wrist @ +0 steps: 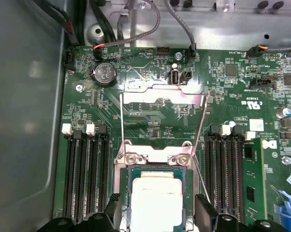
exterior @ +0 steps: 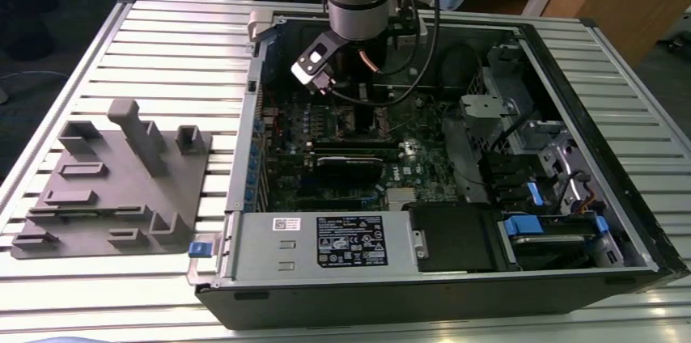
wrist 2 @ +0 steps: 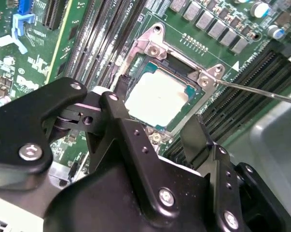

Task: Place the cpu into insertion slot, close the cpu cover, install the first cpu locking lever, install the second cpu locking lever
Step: 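Place the cpu into insertion slot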

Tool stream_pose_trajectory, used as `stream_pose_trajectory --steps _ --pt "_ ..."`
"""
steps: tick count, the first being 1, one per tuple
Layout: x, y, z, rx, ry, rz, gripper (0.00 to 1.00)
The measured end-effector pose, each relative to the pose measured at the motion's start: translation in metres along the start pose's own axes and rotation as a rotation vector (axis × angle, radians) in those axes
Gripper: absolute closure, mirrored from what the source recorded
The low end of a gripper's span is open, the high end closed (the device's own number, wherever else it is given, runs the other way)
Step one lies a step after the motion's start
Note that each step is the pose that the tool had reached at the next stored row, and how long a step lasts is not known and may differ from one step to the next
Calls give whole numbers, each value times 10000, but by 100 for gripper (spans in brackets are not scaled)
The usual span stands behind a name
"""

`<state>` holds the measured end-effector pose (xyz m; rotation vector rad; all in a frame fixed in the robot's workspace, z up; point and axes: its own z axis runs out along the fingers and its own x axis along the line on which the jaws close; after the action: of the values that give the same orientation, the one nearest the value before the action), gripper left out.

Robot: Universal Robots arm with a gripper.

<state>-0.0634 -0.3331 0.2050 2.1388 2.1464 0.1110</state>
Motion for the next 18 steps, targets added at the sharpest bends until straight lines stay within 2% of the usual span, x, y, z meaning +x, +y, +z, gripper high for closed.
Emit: stream_pose_trajectory --steps 3,15,16,17,18 --pt "-1 4 -30 47 -1 0 30" --pt "-1 4 -30 54 -1 -1 30" --pt "-1 4 -30 55 -1 -1 31" --pt "-1 4 -30 55 -1 -1 38" --pt "-1 4 -30 56 -1 -1 38"
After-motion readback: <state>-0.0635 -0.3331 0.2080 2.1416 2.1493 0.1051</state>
